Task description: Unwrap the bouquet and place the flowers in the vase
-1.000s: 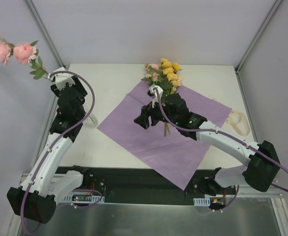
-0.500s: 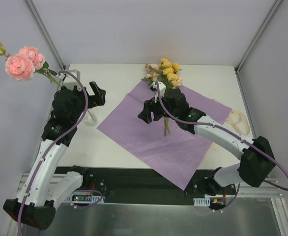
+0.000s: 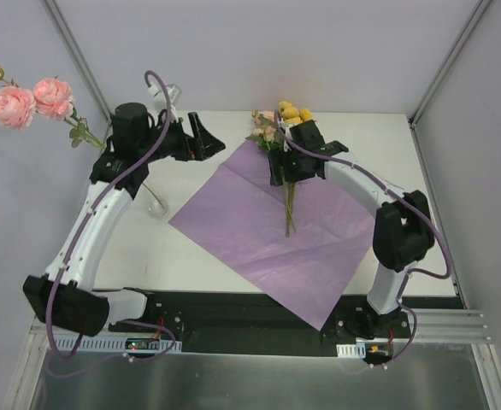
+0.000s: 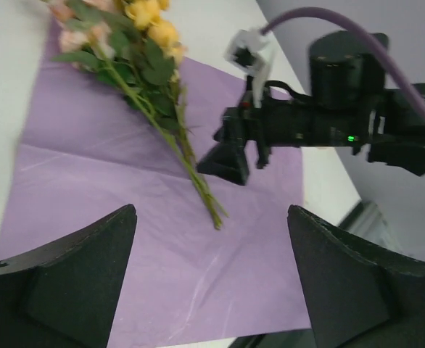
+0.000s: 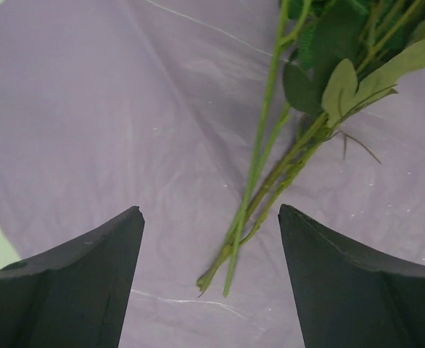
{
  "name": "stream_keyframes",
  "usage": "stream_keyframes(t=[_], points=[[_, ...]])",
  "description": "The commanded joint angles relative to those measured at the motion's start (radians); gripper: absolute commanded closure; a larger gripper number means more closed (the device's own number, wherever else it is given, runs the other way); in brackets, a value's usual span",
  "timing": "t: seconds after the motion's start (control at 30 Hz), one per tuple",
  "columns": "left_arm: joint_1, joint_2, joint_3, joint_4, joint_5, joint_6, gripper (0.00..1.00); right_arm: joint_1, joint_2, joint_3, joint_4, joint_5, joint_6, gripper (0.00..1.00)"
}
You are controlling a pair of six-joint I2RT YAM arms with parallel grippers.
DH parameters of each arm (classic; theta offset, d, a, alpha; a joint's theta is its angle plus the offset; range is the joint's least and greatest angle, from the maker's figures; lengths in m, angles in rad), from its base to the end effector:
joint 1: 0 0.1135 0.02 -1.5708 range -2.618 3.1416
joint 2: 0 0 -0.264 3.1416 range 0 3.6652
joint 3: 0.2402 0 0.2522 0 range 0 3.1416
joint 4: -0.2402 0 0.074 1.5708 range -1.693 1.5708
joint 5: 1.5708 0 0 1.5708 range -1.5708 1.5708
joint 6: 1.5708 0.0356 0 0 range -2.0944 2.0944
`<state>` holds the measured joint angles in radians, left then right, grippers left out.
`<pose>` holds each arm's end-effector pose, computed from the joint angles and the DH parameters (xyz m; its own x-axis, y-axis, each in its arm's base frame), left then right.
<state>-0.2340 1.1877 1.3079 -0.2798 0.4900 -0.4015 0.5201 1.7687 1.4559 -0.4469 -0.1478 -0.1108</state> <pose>0.2504 -0.0769 0.4305 -0.3989 -0.2594 -0.8796 0.5440 0.7053 -0.4547 0.3468 0.2046 0.2788 -0.5294 -0.4292 -0.7318 -0.6467 0.7625 0.0206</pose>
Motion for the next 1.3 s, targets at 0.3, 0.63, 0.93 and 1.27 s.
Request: stream_keyframes(t=[0.3, 0.63, 0.93, 1.27], points=[[-0.082, 0.173, -0.075, 0.008, 0.268, 0.030, 0.25, 0.006, 0.227, 0.208, -0.168, 0.091, -0.104, 0.44], [-0.113, 0.170, -0.088, 0.010, 0.246, 0.038, 0.24, 0.008, 0.313, 0.247, -0.147, 0.134, -0.107, 0.58], [-0.111, 0.176, -0.091, 0.008, 0.231, 0.050, 0.24, 0.012, 0.370, 0.267, -0.138, 0.142, -0.118, 0.74], [-0.114, 0.199, -0.091, 0.008, 0.249, 0.043, 0.24, 0.017, 0.342, 0.247, -0.104, 0.163, -0.121, 0.97]])
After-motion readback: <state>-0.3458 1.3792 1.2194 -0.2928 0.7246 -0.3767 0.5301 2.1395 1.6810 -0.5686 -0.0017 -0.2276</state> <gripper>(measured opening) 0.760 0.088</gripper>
